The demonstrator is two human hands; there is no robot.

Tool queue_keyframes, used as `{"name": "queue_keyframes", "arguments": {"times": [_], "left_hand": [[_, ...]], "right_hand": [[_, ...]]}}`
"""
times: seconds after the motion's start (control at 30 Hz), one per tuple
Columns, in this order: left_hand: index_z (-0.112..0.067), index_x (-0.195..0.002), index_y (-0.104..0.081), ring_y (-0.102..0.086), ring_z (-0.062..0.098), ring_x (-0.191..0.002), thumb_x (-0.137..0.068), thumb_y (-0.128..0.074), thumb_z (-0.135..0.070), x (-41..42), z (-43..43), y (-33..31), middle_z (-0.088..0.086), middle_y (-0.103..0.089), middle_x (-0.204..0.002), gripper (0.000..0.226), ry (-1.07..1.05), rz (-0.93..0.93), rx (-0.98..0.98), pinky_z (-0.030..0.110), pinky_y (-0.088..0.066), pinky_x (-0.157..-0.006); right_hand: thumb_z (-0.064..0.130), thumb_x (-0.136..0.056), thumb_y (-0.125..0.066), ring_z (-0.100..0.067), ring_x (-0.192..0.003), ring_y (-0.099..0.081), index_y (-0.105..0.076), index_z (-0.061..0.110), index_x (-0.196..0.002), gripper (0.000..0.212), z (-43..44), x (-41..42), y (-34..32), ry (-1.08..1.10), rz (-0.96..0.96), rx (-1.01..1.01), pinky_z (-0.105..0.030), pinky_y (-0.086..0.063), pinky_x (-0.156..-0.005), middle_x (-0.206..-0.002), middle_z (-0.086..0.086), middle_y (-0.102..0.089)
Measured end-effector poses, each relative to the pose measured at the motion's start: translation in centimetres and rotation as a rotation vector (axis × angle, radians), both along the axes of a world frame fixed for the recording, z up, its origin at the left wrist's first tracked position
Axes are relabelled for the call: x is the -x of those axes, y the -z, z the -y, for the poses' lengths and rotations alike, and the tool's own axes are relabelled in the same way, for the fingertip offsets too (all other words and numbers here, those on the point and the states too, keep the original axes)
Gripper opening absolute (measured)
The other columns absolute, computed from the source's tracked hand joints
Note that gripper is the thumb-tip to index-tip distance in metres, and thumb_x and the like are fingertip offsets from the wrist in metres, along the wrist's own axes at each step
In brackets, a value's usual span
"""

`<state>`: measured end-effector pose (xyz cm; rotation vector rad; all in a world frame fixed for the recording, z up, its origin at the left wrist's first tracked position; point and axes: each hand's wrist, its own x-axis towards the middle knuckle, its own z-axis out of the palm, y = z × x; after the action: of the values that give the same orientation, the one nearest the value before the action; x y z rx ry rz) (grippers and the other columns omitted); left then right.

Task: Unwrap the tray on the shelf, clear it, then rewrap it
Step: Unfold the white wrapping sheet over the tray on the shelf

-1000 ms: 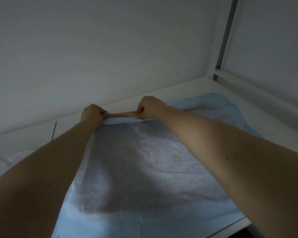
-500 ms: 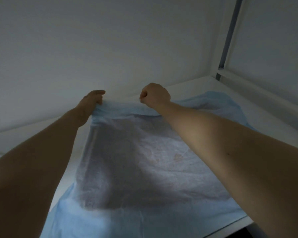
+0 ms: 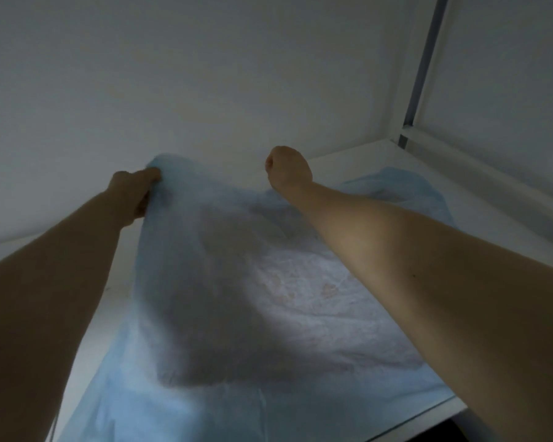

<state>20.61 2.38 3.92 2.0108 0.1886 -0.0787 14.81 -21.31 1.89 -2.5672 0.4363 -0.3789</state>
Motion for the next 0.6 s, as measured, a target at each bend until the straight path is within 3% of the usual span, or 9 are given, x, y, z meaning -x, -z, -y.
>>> {"name": "queue_keyframes", "arguments": {"times": [0.1,0.17,0.2,0.27,0.33,0.4,0.47,0.6], "left_hand": [[0.009,-0.098,-0.064,-0.065,0.036,-0.089,-0.078,-0.075,-0.029,-0.1,-0.7,0.5,0.026,-0.061,-0.094,0.044,-0.083,0.104,-0.441,0.037,-0.049,-0.072],[0.009,-0.112,-0.060,-0.061,0.039,-0.095,-0.077,-0.074,-0.042,0.0,-1.0,0.5,0.024,-0.060,-0.098,0.063,-0.089,0.029,-0.561,0.039,-0.052,-0.075],[0.007,-0.124,-0.053,-0.056,0.040,-0.107,-0.077,-0.071,-0.050,0.0,-1.0,0.6,0.026,-0.056,-0.113,0.076,-0.112,-0.032,-0.610,0.041,-0.052,-0.084],[0.000,-0.140,-0.037,-0.042,0.038,-0.120,-0.081,-0.062,-0.054,0.7,-0.9,0.5,0.025,-0.040,-0.135,0.083,-0.148,-0.134,-0.683,0.039,-0.046,-0.094],[-0.007,-0.139,-0.040,-0.040,0.035,-0.117,-0.088,-0.056,-0.042,1.5,-0.7,0.9,0.021,-0.036,-0.138,0.064,-0.137,-0.127,-0.753,0.036,-0.042,-0.090],[-0.010,-0.140,-0.041,-0.035,0.037,-0.128,-0.090,-0.054,-0.030,2.9,-0.5,1.1,0.020,-0.034,-0.144,0.055,-0.093,-0.086,-0.784,0.037,-0.036,-0.104],[-0.012,-0.137,-0.047,-0.040,0.035,-0.131,-0.088,-0.058,-0.028,4.6,-0.1,1.3,0.018,-0.041,-0.144,0.053,-0.012,-0.001,-0.774,0.037,-0.034,-0.110],[-0.006,-0.119,-0.065,-0.055,0.031,-0.118,-0.084,-0.065,-0.018,8.5,1.0,1.6,0.015,-0.060,-0.127,0.037,0.109,0.024,-0.707,0.034,-0.044,-0.101]], "right_hand": [[0.002,-0.094,-0.043,-0.030,-0.136,-0.037,-0.035,0.003,-0.142,0.049,-0.4,0.7,-0.3,-0.141,-0.134,-0.001,-0.034,-0.034,-0.108,-0.150,-0.017,-0.028],[0.001,-0.093,-0.044,-0.030,-0.143,-0.026,-0.020,0.006,-0.149,0.061,-0.7,1.2,-0.1,-0.196,-0.210,0.016,-0.037,-0.029,-0.112,-0.159,-0.013,-0.005],[0.002,-0.092,-0.045,-0.031,-0.143,-0.025,-0.021,0.007,-0.149,0.062,-0.8,1.5,0.1,-0.196,-0.216,0.042,-0.039,-0.030,-0.112,-0.159,-0.012,-0.003],[0.004,-0.091,-0.047,-0.032,-0.141,-0.024,-0.030,0.008,-0.144,0.056,-1.2,2.0,0.4,-0.185,-0.165,0.156,-0.041,-0.032,-0.110,-0.156,-0.012,-0.014],[0.006,-0.089,-0.049,-0.030,-0.139,-0.026,-0.040,0.007,-0.138,0.050,-1.5,2.7,0.6,-0.204,-0.091,0.294,-0.040,-0.034,-0.108,-0.149,-0.013,-0.029],[0.006,-0.088,-0.050,-0.031,-0.132,-0.033,-0.046,0.008,-0.133,0.045,-1.7,3.3,0.6,-0.236,-0.039,0.395,-0.040,-0.038,-0.101,-0.139,-0.013,-0.039],[0.003,-0.089,-0.047,-0.032,-0.125,-0.039,-0.048,0.008,-0.130,0.042,-1.8,4.1,0.6,-0.281,-0.029,0.442,-0.041,-0.041,-0.096,-0.132,-0.013,-0.041],[0.008,-0.093,-0.044,-0.035,-0.120,-0.047,-0.046,0.007,-0.131,0.038,-1.9,6.0,0.5,-0.372,-0.128,0.415,-0.043,-0.044,-0.092,-0.130,-0.016,-0.040]]}}
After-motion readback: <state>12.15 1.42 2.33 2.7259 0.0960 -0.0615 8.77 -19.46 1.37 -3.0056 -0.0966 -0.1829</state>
